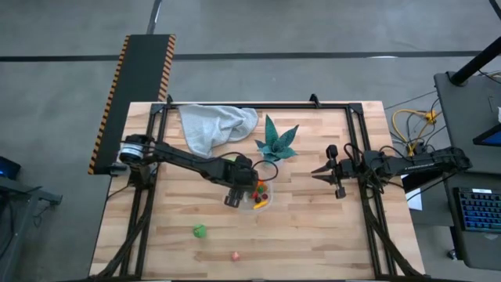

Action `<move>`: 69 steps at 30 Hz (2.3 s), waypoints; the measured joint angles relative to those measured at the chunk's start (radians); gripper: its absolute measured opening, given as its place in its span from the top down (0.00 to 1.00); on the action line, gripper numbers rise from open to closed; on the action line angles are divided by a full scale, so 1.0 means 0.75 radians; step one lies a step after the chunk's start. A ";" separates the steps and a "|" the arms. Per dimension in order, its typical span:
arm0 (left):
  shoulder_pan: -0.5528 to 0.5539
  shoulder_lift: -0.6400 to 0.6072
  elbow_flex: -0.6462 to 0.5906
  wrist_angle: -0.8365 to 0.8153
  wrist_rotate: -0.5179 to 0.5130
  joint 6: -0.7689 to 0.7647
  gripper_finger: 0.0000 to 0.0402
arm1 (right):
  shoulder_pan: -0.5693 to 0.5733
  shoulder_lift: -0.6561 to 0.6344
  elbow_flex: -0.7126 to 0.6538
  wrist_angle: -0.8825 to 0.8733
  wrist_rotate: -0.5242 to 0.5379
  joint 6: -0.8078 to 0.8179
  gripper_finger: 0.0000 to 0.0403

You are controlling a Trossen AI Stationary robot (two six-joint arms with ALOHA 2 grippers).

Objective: Pick and placing Produce into tupperware
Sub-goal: Put the yellow lemon into the transparent bin, then put the avocado into the transparent bin

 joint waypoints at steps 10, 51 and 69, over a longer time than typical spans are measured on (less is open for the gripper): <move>-0.001 -0.029 0.035 -0.037 -0.003 -0.011 0.24 | 0.000 0.002 0.000 -0.004 0.000 0.000 0.87; 0.294 -0.373 -0.064 -0.243 -0.030 -0.119 0.23 | 0.000 0.001 0.000 -0.011 0.000 0.001 0.87; 0.404 -0.218 -0.128 -0.189 0.156 -0.144 0.23 | 0.000 0.002 0.000 -0.011 -0.001 0.001 0.87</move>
